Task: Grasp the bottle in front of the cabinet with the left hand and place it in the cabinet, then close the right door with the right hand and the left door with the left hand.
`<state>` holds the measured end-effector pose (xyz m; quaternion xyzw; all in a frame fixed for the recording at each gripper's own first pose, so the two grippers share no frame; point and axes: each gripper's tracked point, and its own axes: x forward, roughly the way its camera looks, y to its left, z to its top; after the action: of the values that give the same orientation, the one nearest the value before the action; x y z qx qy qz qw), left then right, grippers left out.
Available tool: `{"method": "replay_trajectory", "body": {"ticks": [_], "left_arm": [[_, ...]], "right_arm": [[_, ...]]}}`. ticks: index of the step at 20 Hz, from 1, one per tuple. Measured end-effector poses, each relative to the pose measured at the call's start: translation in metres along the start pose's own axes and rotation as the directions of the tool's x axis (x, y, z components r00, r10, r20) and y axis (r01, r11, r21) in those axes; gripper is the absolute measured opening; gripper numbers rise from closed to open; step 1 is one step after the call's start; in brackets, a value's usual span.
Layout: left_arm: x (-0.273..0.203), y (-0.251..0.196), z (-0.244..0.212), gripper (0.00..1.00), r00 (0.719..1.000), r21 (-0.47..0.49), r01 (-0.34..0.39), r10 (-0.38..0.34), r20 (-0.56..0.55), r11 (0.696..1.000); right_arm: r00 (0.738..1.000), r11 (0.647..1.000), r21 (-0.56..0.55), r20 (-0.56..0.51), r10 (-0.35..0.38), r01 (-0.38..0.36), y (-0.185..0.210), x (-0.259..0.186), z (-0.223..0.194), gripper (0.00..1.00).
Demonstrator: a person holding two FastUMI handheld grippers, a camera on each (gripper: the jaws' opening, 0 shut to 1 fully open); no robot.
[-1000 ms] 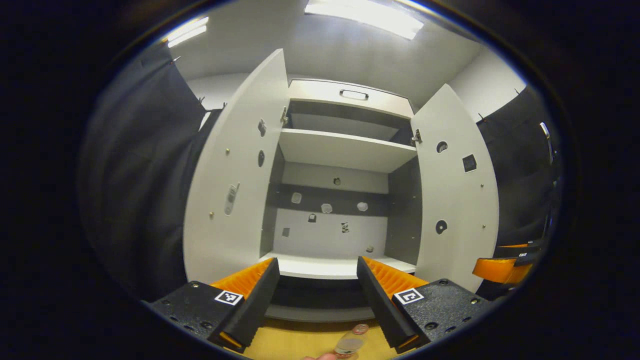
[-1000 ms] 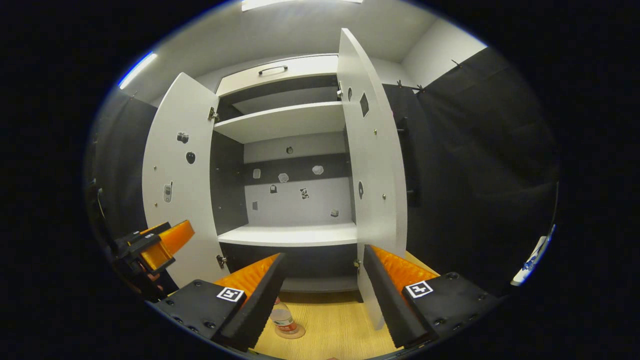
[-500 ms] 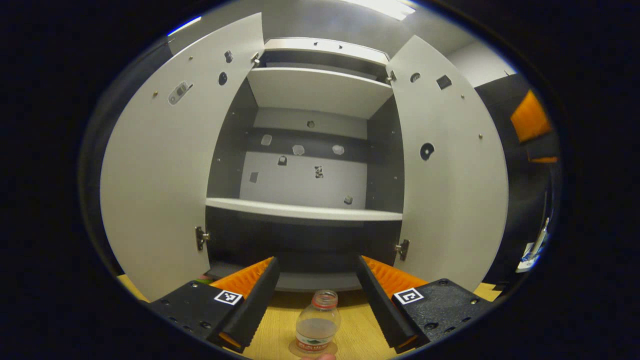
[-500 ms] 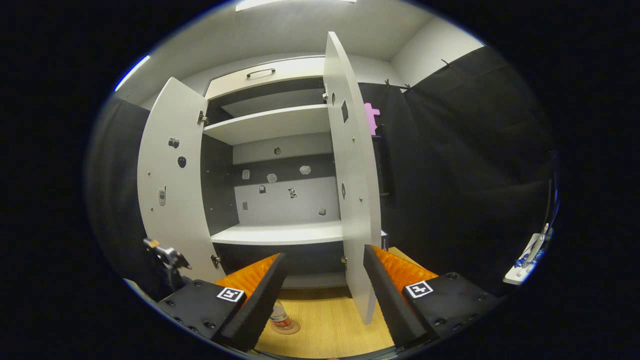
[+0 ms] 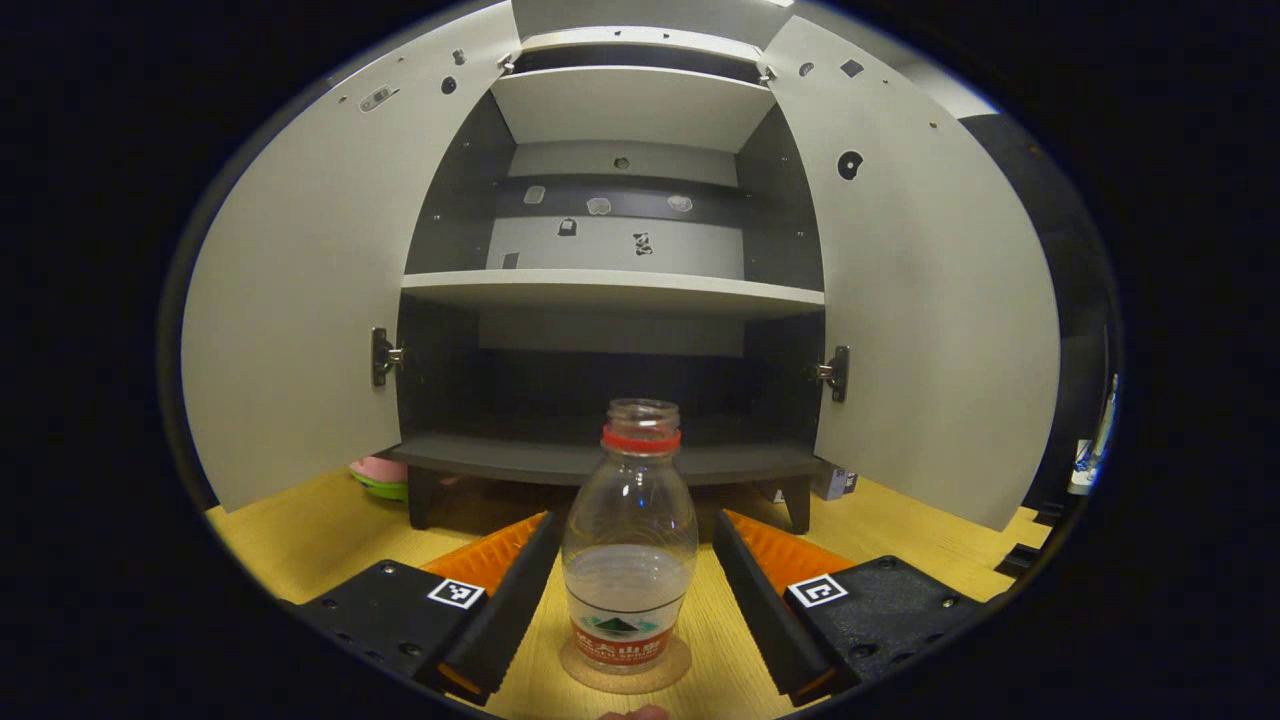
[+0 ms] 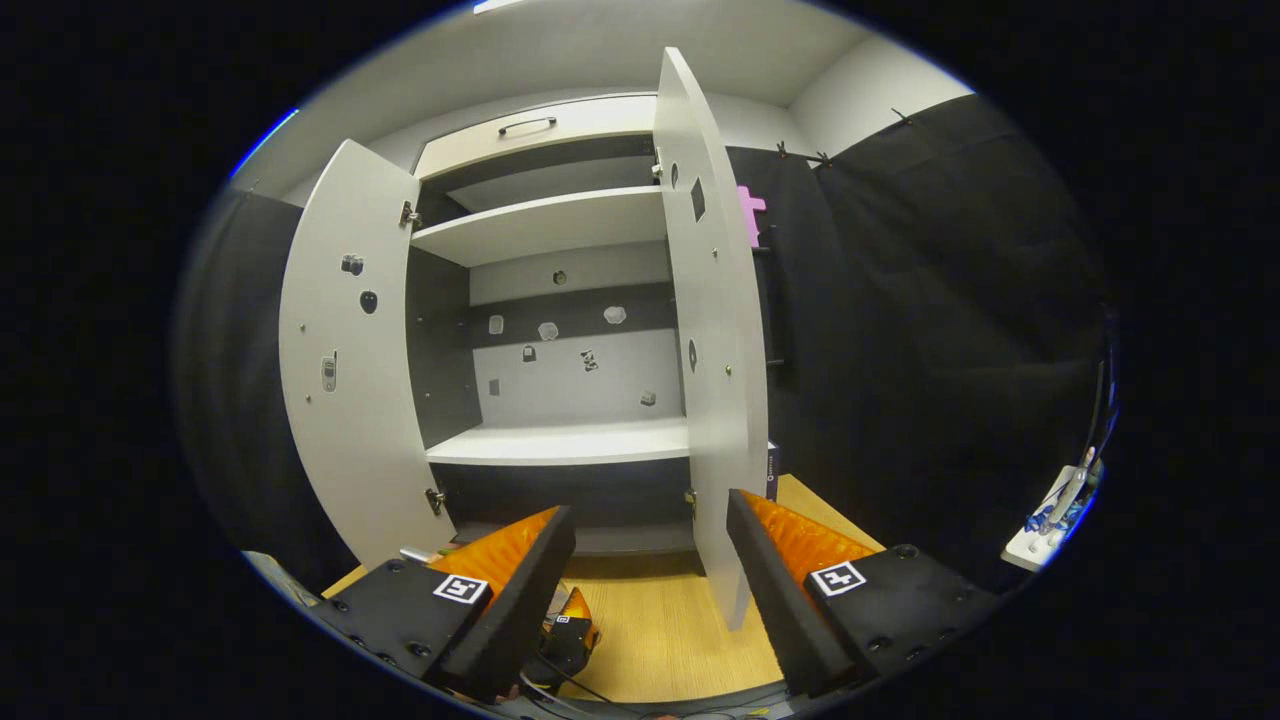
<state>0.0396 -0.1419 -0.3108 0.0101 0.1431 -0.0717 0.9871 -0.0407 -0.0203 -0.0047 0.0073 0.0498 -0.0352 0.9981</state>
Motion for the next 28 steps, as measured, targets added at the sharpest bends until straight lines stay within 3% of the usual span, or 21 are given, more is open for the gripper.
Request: {"method": "replay_trajectory", "body": {"ticks": [6,8,9,13,16,20,28], "left_arm": [[0.002,0.004,-0.028,0.95,0.998,-0.043,-0.041,0.038,-0.054,0.998],[0.001,0.005,-0.027,0.86,0.998,-0.026,-0.036,0.035,-0.058,0.999],[0.0,0.002,-0.027,0.77,0.998,-0.008,-0.017,0.017,-0.069,1.0],[-0.019,-0.006,-0.005,0.72,0.993,0.0,0.085,-0.085,-0.087,0.996],[-0.04,0.006,0.031,0.72,0.993,-0.018,0.096,-0.097,-0.064,0.995],[-0.055,0.028,0.112,0.72,0.994,-0.06,0.11,-0.111,-0.012,0.992],[-0.029,0.061,0.285,0.72,0.989,-0.112,0.139,-0.132,0.074,0.984]], "right_arm": [[1.0,0.999,-0.034,-0.015,0.005,-0.006,-0.004,-0.003,-0.003,1.0],[1.0,0.999,-0.034,-0.015,0.015,-0.015,-0.004,-0.003,-0.003,1.0],[1.0,0.999,-0.031,-0.014,0.021,-0.021,-0.004,-0.002,-0.004,1.0],[0.999,0.999,-0.018,-0.007,0.045,-0.045,-0.001,0.005,-0.006,1.0],[0.999,0.998,-0.031,0.0,0.053,-0.053,0.001,0.011,-0.008,1.0],[0.999,0.998,-0.033,0.0,0.05,-0.05,-0.001,0.02,-0.015,1.0],[1.0,1.0,0.002,0.017,-0.019,0.019,-0.023,0.027,-0.022,1.0]]}}
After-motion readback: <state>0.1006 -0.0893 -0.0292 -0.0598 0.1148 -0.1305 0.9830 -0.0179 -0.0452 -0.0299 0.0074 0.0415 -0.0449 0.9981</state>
